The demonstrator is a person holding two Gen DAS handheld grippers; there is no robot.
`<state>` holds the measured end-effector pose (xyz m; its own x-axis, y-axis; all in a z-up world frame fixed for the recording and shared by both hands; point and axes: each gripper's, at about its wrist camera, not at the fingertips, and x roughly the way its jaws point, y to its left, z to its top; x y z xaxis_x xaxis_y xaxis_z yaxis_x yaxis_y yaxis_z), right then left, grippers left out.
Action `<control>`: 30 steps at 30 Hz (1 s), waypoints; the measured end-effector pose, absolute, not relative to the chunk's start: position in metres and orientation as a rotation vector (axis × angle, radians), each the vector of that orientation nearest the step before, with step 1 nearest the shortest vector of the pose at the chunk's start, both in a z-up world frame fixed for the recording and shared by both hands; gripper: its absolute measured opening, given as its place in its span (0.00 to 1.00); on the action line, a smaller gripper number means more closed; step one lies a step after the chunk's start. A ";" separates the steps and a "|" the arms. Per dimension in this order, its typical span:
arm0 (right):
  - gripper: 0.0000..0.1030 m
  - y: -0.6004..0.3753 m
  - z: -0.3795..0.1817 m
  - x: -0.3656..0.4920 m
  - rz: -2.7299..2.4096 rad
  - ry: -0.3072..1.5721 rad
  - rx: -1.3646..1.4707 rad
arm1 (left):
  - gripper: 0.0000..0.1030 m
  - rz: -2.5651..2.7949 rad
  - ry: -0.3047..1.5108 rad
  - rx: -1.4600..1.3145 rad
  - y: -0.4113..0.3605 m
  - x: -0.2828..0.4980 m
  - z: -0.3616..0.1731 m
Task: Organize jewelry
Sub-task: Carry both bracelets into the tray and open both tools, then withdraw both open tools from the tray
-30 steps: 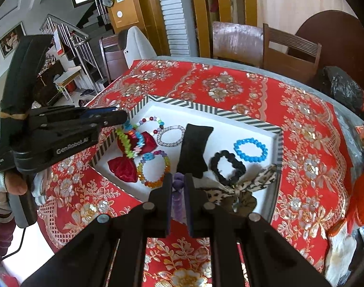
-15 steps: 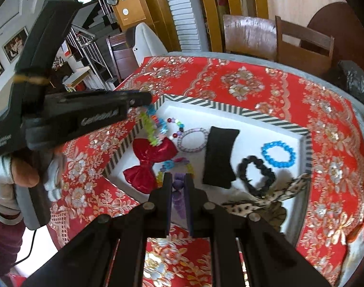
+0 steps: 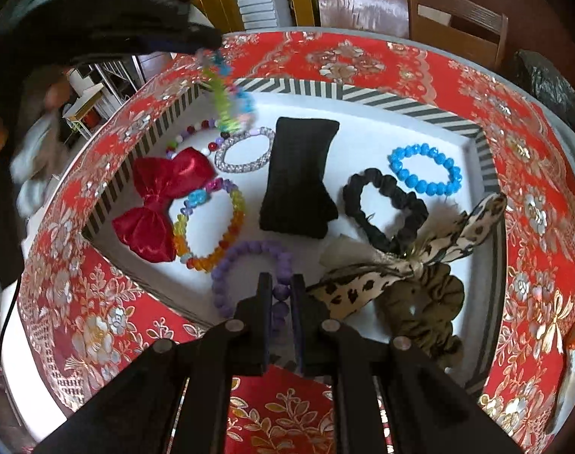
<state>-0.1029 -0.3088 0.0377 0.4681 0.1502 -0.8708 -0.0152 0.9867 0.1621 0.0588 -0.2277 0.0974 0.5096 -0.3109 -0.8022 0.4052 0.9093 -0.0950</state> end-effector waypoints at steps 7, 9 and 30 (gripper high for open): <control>0.25 -0.313 0.044 -0.107 0.110 1.040 0.207 | 0.14 -0.353 1.009 0.097 -0.210 0.070 0.058; 0.25 -0.312 0.046 -0.106 0.118 1.036 0.216 | 0.14 -0.354 1.016 0.084 -0.204 0.069 0.056; 0.38 -0.313 0.066 -0.126 0.041 0.965 0.188 | 0.33 -0.381 0.931 0.099 -0.183 -0.025 0.082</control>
